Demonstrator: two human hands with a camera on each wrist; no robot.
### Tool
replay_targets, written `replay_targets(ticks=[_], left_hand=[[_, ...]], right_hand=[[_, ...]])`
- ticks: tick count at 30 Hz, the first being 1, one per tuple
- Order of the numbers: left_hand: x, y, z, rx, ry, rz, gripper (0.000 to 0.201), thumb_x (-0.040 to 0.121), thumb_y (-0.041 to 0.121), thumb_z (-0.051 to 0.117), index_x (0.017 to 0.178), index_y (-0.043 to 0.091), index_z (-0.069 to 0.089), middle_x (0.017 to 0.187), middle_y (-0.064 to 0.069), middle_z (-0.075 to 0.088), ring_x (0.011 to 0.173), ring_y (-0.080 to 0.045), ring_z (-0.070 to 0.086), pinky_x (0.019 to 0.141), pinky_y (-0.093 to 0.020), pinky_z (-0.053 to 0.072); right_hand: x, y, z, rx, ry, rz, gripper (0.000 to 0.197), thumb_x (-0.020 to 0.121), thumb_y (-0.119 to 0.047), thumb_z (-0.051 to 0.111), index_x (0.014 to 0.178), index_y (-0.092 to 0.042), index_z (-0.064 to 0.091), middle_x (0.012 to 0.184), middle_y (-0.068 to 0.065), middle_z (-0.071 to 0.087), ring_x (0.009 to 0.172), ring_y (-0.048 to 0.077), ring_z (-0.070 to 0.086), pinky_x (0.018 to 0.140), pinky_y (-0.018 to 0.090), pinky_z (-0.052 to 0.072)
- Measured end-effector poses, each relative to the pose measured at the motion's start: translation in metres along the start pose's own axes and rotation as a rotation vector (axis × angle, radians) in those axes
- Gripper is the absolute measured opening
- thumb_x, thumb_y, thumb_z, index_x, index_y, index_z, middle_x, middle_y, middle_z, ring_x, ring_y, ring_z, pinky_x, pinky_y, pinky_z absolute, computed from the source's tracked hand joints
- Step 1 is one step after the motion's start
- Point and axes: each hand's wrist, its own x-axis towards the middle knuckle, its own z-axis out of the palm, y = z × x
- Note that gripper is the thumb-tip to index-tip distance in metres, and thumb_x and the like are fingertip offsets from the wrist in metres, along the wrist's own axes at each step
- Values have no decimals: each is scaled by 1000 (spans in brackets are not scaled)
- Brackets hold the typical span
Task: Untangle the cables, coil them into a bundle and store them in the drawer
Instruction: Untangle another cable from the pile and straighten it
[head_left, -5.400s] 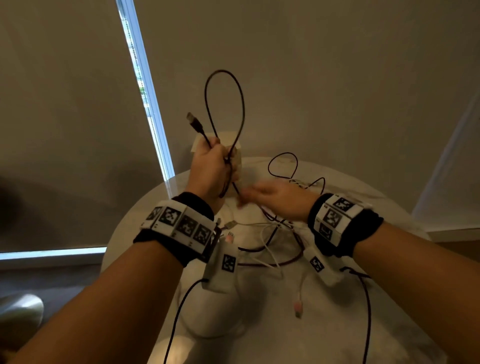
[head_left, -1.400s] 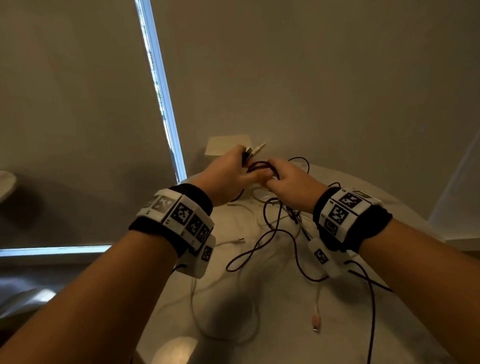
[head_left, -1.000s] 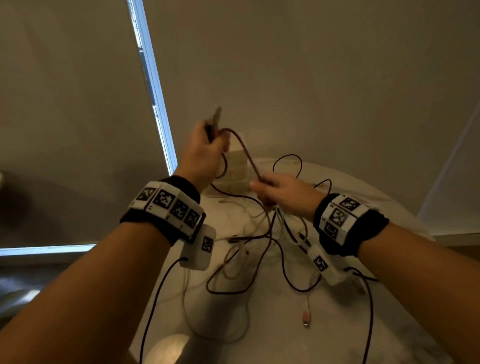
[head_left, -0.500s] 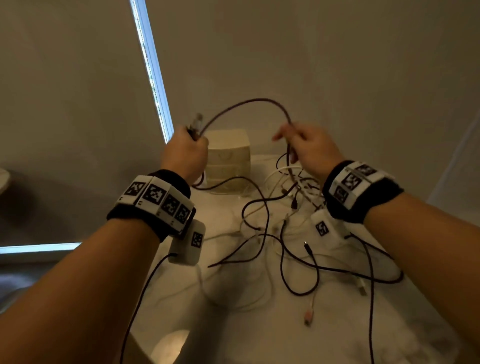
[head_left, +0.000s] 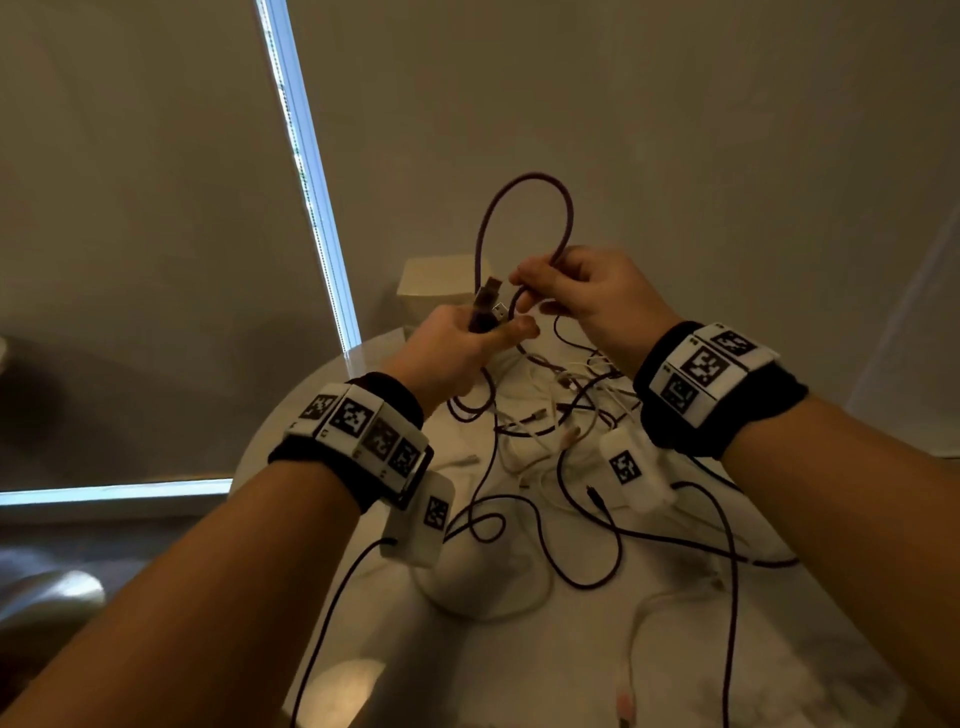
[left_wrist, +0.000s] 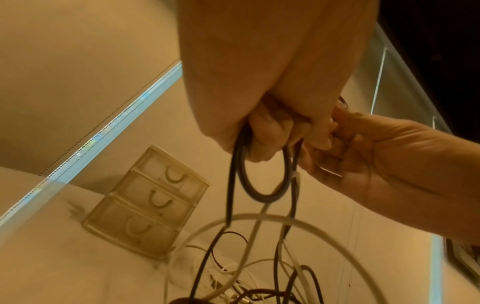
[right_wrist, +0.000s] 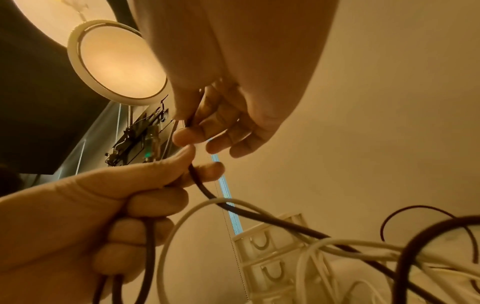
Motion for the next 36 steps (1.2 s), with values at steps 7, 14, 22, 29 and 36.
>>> replay_targets(ticks=[7,14,22,29,36], left_hand=[[-1,14,-4,-122,355,92,28,99,39,64,88,17,78,57,20,63,52,6,54,59,-22,39],[-2,27,-27,-204,646,179,37,98,46,62,68,25,69,59,20,58,63,-5,49,71,-33,42],[3,-2,-32,-75,527,-16,34,97,46,64,74,23,75,67,6,57,59,-9,47,66,-30,40],[-3,14,-20,-218,445,75,33,97,45,64,86,17,78,46,20,51,59,-8,44,59,-27,37],[2,6,-48,-296,802,120,36,99,41,62,69,23,68,66,13,62,56,0,50,62,-23,42]], right_hand=[[-18,40,10,-316,-339,124,19,96,-31,63,113,-21,65,99,-4,69,77,9,67,68,25,54],[-20,93,6,-824,-541,366,34,99,-48,49,117,-22,60,115,-2,66,102,15,64,85,29,48],[-20,41,19,-622,-191,63,56,88,-74,41,126,-39,62,116,-15,68,88,6,68,80,35,58],[-12,46,49,-555,-345,80,29,102,-33,49,97,-13,70,80,-8,68,63,6,60,59,19,48],[-21,102,18,-1006,-492,455,33,104,-29,44,122,-11,66,121,12,66,109,27,63,88,32,49]])
